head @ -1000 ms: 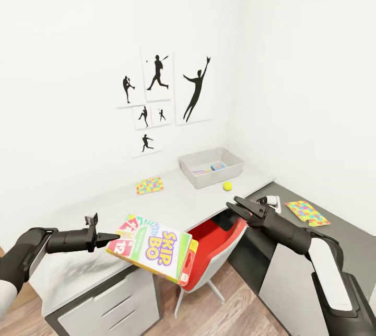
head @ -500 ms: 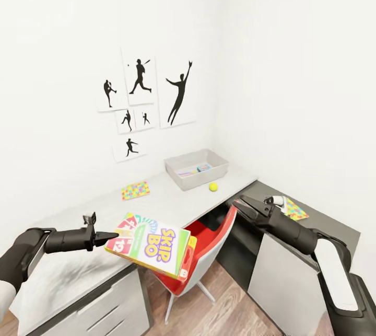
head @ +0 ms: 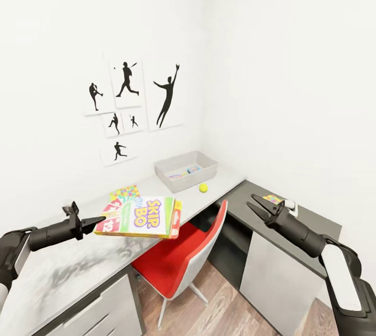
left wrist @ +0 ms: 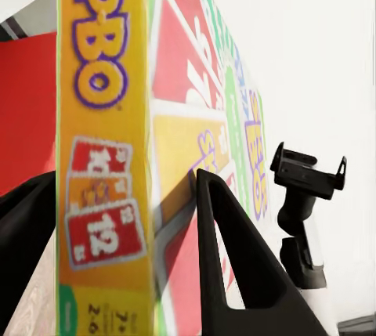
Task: Put all the toys in the child's room - the three board games (two on the bed and one on the table), the two jigsaw puzzles on the table, and the tennis ball on the table - inside the toy box on the table in the child's room.
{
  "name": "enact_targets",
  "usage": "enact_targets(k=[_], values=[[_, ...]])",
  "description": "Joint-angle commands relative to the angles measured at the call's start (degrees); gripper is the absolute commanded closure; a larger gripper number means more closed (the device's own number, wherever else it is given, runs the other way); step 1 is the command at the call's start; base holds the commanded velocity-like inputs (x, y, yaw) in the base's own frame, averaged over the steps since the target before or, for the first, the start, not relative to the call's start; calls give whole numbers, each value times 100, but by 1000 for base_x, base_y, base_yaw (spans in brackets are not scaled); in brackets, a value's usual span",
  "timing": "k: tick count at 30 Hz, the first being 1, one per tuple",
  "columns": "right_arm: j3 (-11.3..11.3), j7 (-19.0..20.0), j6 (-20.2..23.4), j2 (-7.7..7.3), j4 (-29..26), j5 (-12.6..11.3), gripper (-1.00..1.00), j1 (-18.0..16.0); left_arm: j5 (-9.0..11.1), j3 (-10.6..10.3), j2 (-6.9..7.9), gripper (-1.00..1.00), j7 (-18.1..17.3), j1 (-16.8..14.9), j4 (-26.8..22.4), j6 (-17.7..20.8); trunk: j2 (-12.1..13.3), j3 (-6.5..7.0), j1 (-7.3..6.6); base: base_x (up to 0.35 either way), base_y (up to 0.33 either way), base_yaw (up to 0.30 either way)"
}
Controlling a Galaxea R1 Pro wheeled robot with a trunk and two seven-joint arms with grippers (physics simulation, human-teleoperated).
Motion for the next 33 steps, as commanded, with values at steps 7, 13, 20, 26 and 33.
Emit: enact_targets(k=[7, 13, 20, 26, 33], values=[[-56, 19, 9, 0, 1, 9, -100, -4, -6, 124, -259, 100, -24, -7, -37, 40, -8, -5, 3, 0, -5, -9], [-89, 10, -2, 0, 3, 17, -100, -4, -1, 191, -427, 100, 345, -8, -45, 35, -8, -5, 3, 0, -189, -1], [-86, -56, -82, 5, 4, 19, -100, -4, 1, 405, -519, 100, 549, -8, -46, 29, -8, -5, 3, 16, -153, 0], [-69, -76, -167, 7, 4, 26, -100, -4, 2, 547, -529, 100, 564, -8, -46, 33, -8, -5, 3, 145, -103, 0], [-60, -78, -173, 11, 4, 27, -100, -4, 2, 635, -529, 100, 569, -8, -46, 31, -8, -5, 3, 181, -108, 0]])
